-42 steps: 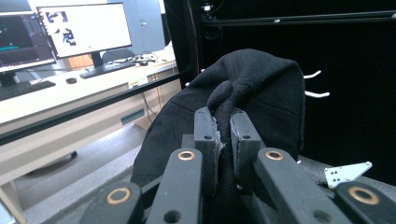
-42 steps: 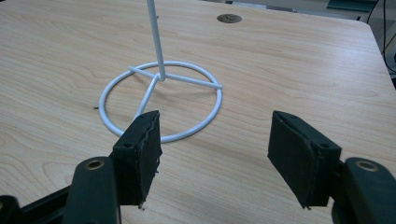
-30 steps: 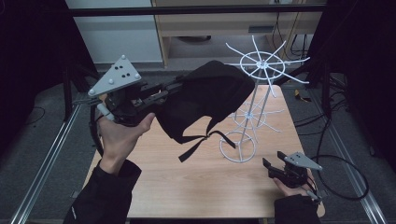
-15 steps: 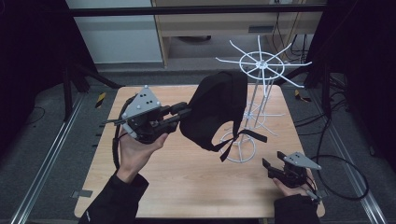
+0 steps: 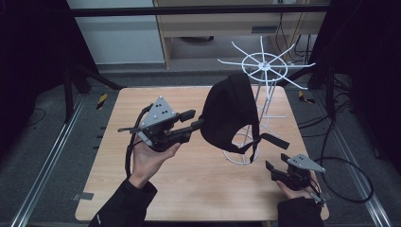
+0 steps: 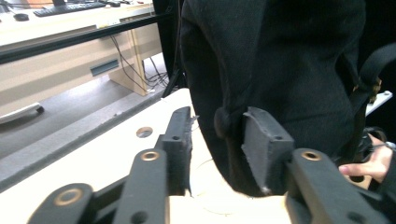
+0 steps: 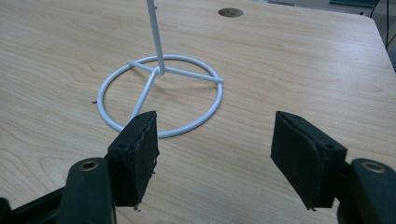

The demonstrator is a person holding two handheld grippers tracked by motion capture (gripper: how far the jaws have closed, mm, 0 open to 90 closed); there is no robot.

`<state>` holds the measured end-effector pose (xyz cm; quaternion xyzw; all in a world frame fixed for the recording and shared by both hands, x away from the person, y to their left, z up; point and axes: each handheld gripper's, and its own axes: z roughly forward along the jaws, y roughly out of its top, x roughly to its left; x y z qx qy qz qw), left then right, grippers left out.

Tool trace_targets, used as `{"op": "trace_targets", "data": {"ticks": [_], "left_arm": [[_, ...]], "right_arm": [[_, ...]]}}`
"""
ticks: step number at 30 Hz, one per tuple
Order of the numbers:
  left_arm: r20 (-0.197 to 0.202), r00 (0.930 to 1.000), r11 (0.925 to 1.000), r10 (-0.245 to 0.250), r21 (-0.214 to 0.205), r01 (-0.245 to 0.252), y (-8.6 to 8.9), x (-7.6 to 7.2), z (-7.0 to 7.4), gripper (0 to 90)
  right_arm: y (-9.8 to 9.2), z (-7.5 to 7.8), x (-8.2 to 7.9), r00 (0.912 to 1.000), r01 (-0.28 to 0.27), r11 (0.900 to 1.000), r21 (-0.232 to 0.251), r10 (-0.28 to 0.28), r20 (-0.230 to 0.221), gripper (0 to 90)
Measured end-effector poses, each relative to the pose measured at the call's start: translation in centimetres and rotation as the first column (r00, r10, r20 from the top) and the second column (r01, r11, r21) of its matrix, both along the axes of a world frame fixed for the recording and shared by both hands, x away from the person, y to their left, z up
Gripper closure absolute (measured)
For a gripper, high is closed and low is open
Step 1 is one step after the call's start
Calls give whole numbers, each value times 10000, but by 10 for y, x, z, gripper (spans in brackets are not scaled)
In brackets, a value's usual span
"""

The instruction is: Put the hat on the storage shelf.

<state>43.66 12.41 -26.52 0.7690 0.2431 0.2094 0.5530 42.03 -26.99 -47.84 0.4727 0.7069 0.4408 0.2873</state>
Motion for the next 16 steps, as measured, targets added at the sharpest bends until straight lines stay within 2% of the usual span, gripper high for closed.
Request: {"op": "trace_targets", "data": {"ticks": [1,2,4,5,7,8,9,10,11,12,13,14,15,16], "left_arm": [[38,10000,10000,30,15,-30,3,-2,-6,536],[50,10000,10000,43,-25,-43,5,-4,-9,481],[-11,10000,9999,62,-145,-62,13,-7,-20,447],[-31,9998,9997,183,-179,-183,22,-10,-31,397],[-225,9989,9989,421,-216,-426,34,-11,-44,361],[-225,9989,9989,421,-216,-426,34,-11,-44,340],[-421,9962,9967,769,-238,-779,48,-11,-60,321],[-421,9962,9967,769,-238,-779,48,-11,-60,311],[-618,9907,9923,1214,-153,-1226,63,-10,-77,306],[-782,9849,9880,1544,44,-1545,74,-8,-87,297],[-913,9807,9850,1727,103,-1725,79,-7,-94,279],[-913,9807,9850,1727,103,-1725,79,-7,-94,274],[-1113,9687,9750,2221,246,-2207,96,-5,-112,273],[-1113,9687,9750,2221,246,-2207,96,-5,-112,272]], "right_arm": [[0,0,0,10000,2,10000,-30,-2,37,320],[-1,1,0,10000,12,10000,22,-12,66,317],[-1,0,0,10000,51,10000,38,-51,52,315],[-1,0,0,10000,43,10000,-42,-42,55,312],[-1,0,0,10000,66,10000,17,-66,74,307],[-1,0,0,10000,66,10000,17,-66,74,307],[-1,0,0,10000,71,10000,8,-71,60,304],[-1,0,0,10000,71,10000,8,-71,60,304],[-1,0,0,9999,101,9999,32,-101,60,298],[-1,0,0,9999,119,9999,88,-120,58,295],[-2,-1,0,9999,142,9998,124,-142,33,290],[-2,-1,0,9999,142,9998,124,-142,33,290],[-2,-2,1,9999,164,9998,72,-164,3,275],[-2,-2,0,9999,160,9998,96,-160,-34,270]]}}
